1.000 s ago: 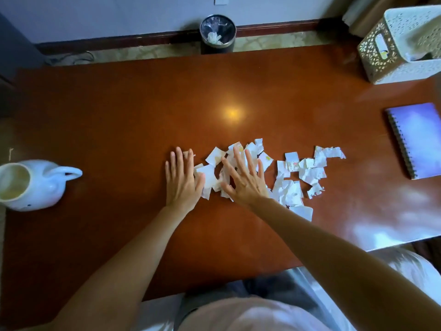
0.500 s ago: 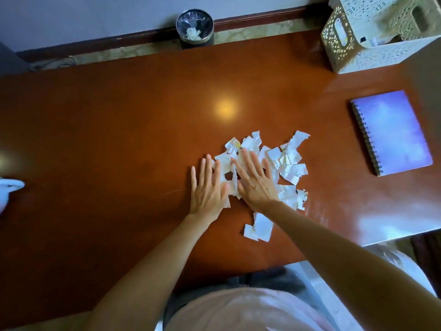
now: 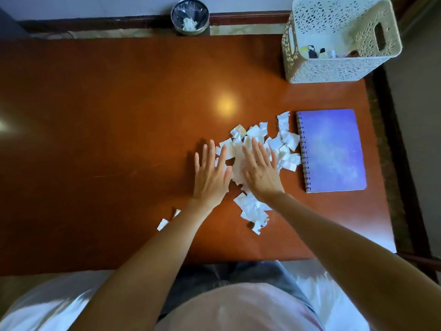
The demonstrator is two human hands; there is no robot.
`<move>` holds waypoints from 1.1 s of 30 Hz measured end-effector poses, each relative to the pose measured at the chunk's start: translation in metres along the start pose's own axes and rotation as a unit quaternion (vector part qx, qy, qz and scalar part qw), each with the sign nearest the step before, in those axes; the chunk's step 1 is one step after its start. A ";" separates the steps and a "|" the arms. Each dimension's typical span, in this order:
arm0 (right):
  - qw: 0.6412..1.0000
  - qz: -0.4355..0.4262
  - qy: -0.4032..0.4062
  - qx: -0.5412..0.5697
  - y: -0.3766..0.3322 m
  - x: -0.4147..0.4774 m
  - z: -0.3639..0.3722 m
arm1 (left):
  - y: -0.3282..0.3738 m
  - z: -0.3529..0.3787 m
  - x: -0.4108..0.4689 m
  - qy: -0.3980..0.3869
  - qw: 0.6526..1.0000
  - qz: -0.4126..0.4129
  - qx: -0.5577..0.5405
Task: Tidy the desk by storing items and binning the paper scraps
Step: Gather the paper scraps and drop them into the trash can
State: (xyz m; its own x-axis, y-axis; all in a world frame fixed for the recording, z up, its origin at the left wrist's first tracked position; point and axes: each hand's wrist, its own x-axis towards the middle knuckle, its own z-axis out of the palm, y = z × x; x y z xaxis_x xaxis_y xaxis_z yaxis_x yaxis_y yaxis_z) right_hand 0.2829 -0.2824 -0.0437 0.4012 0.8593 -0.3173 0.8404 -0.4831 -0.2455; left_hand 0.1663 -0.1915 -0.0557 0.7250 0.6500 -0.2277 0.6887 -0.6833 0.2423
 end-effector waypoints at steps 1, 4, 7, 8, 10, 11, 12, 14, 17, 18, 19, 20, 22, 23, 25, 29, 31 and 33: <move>1.000 -0.005 0.009 0.009 0.001 -0.005 0.001 | 0.001 -0.003 -0.006 0.005 1.000 -0.010 -0.010; 0.998 -0.024 0.056 0.008 -0.007 -0.022 0.007 | -0.002 -0.010 -0.035 0.012 0.996 -0.078 -0.041; 0.995 -0.043 0.080 -0.029 -0.024 -0.045 0.019 | -0.012 -0.005 -0.073 0.038 0.988 -0.143 -0.042; 0.995 -0.053 0.078 -0.040 -0.029 -0.053 0.025 | -0.017 0.000 -0.086 0.023 0.983 -0.179 -0.042; 0.993 -0.071 0.058 -0.068 -0.037 -0.069 0.039 | -0.024 0.011 -0.111 0.008 0.961 -0.271 -0.054; 0.993 -0.075 0.043 -0.083 -0.039 -0.076 0.046 | -0.026 0.015 -0.122 0.009 0.949 -0.310 -0.063; 0.992 -0.075 0.032 -0.095 -0.041 -0.082 0.051 | -0.027 0.018 -0.130 0.006 0.938 -0.338 -0.072; 0.993 -0.067 0.022 -0.095 -0.041 -0.089 0.057 | -0.028 0.025 -0.139 -0.003 0.930 -0.354 -0.098; 0.995 -0.053 0.030 -0.080 -0.033 -0.092 0.061 | -0.025 0.029 -0.137 -0.002 0.945 -0.308 -0.108; 0.995 -0.054 0.033 -0.075 -0.029 -0.092 0.062 | -0.024 0.029 -0.133 -0.001 0.950 -0.290 -0.111; 0.995 -0.056 0.033 -0.076 -0.026 -0.092 0.063 | -0.022 0.029 -0.128 -0.002 0.955 -0.273 -0.113; 0.995 -0.059 0.030 -0.081 -0.022 -0.091 0.064 | -0.019 0.028 -0.122 -0.004 0.960 -0.255 -0.113; 0.993 -0.063 0.022 -0.101 -0.013 -0.089 0.066 | -0.013 0.026 -0.108 -0.003 0.971 -0.209 -0.112; 0.992 -0.060 0.018 -0.107 -0.010 -0.088 0.065 | -0.010 0.026 -0.100 0.002 0.978 -0.180 -0.105; 0.992 -0.051 0.019 -0.110 -0.003 -0.083 0.064 | -0.003 0.024 -0.084 0.005 0.986 -0.139 -0.088; 0.992 -0.066 0.073 -0.083 0.017 -0.072 0.059 | 0.013 0.026 -0.059 0.035 0.992 -0.103 -0.067; 0.989 -0.081 0.114 -0.052 0.027 -0.065 0.057 | 0.020 0.027 -0.049 0.043 0.994 -0.079 -0.060; 0.984 -0.091 0.154 -0.017 0.037 -0.056 0.056 | 0.027 0.033 -0.040 0.053 0.995 -0.061 -0.056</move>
State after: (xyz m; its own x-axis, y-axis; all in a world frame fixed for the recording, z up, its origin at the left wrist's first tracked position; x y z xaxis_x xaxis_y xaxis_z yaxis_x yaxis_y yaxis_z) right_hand 0.2709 -0.3580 -0.0861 0.3298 0.9438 0.0239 0.9183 -0.3148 -0.2401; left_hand 0.1560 -0.2465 -0.0714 0.6276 0.7612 -0.1636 0.7630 -0.5594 0.3240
